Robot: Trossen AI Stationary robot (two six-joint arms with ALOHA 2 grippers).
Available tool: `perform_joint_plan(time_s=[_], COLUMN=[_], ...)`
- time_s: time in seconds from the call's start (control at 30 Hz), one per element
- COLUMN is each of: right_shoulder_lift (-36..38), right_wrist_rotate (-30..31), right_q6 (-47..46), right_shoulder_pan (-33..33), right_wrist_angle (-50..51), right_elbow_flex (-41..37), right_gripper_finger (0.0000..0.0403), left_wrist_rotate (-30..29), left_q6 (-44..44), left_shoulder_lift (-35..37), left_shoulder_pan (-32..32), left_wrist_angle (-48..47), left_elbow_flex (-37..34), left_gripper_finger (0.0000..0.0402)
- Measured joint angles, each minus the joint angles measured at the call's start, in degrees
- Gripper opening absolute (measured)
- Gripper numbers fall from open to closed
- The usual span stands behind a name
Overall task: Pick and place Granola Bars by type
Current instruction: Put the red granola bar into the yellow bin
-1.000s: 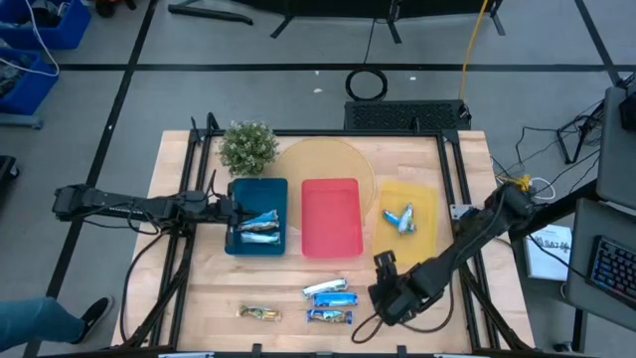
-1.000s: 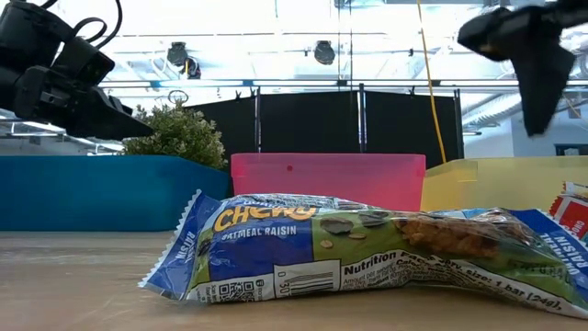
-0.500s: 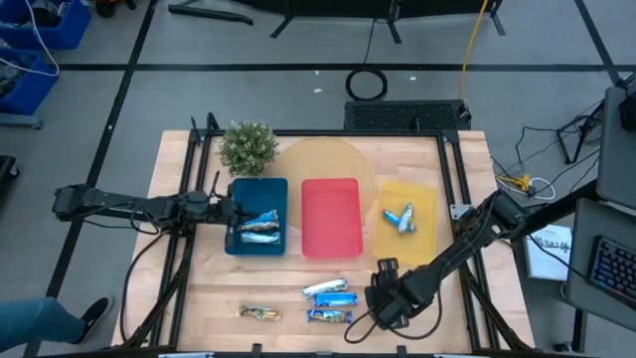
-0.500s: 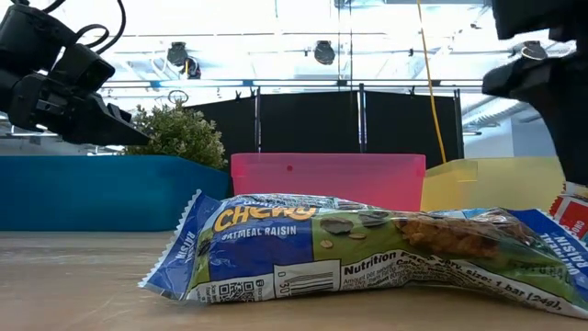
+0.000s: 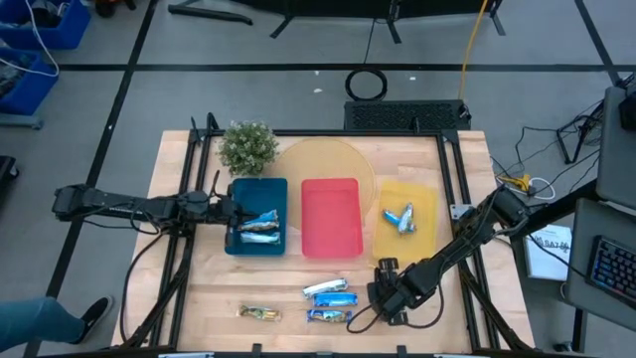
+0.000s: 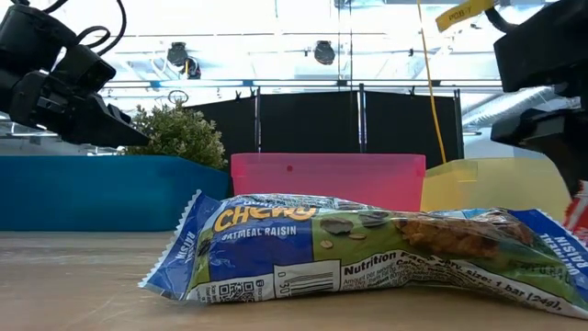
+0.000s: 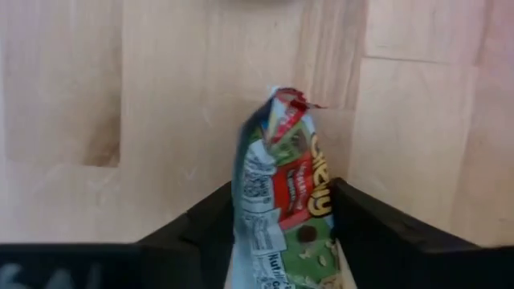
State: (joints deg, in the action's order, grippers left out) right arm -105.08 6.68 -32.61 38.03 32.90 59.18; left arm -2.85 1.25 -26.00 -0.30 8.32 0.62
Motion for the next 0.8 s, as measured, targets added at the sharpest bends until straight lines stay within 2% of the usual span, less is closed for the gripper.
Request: perform_joint_plan(time_s=[0.3,0.6,0.7,0.8], right_shoulder_lift=[5.29,21.81,28.22,34.91], right_wrist_rotate=[-1.88,6.09,11.09,13.62], right_q6=[0.40,6.28,10.97,16.11], right_shoulder_pan=[-0.89,-2.28,-3.34,-4.84], right_wrist_angle=[-1.25,-0.47,-3.55,-9.51], right_elbow_flex=[-0.33,-0.42,-0.70,-3.76], right_gripper_finger=[0.0020,0.0028,0.0013,0.0011], left_wrist_rotate=[-0.02,-0.03,-0.04,0.38], left_q6=[-0.50,-0.26,-0.25,-0.27], left_shoulder_lift=[0.02,-0.24,-0.24,-0.24], left_shoulder_pan=[0.00,-0.01,0.00,-0.01], left_wrist_angle=[0.27,0.22,0.39,0.42], left_elbow_flex=[0.00,0.00,0.00,0.00], left_gripper_finger=[0.0015,0.0004,0.0016,0.0031])
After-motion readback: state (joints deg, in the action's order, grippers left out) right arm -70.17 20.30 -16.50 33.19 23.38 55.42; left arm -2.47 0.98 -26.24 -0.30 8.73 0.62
